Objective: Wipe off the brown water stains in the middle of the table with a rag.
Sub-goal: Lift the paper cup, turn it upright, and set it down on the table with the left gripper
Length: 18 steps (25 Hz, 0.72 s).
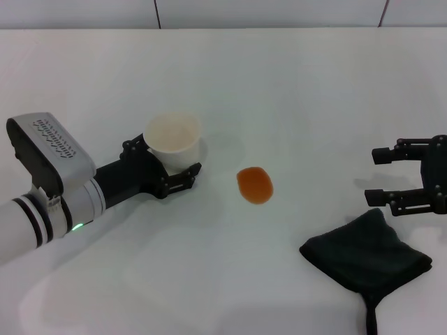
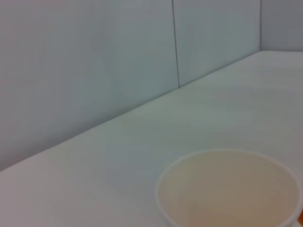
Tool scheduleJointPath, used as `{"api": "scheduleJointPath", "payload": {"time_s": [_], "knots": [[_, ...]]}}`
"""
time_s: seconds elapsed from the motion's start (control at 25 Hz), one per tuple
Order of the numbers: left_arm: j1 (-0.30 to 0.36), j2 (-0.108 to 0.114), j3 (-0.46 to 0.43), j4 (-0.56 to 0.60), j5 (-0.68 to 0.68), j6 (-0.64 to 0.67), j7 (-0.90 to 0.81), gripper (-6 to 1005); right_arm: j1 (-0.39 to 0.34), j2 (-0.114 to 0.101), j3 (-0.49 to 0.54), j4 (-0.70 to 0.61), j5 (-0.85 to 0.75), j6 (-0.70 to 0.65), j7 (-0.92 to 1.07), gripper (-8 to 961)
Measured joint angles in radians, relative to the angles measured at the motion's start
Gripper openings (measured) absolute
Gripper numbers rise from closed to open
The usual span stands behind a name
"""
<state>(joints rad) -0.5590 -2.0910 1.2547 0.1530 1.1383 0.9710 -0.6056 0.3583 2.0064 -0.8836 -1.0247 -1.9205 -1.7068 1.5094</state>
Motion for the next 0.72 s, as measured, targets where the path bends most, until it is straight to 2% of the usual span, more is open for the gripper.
{"api": "scheduleJointPath", "payload": {"time_s": [0.32,0.72], "knots": [[-0.001,0.002,0.000,0.005,0.003,-0.002,-0.002,860,0.003,0.000,0.000,0.000,0.000,0.006,0.000,779],[0.035,-0.001,-0.007,0.009,-0.003,0.024,0.000,859,0.005,0.000,0.000,0.000,0.000,0.007,0.000,780]]}}
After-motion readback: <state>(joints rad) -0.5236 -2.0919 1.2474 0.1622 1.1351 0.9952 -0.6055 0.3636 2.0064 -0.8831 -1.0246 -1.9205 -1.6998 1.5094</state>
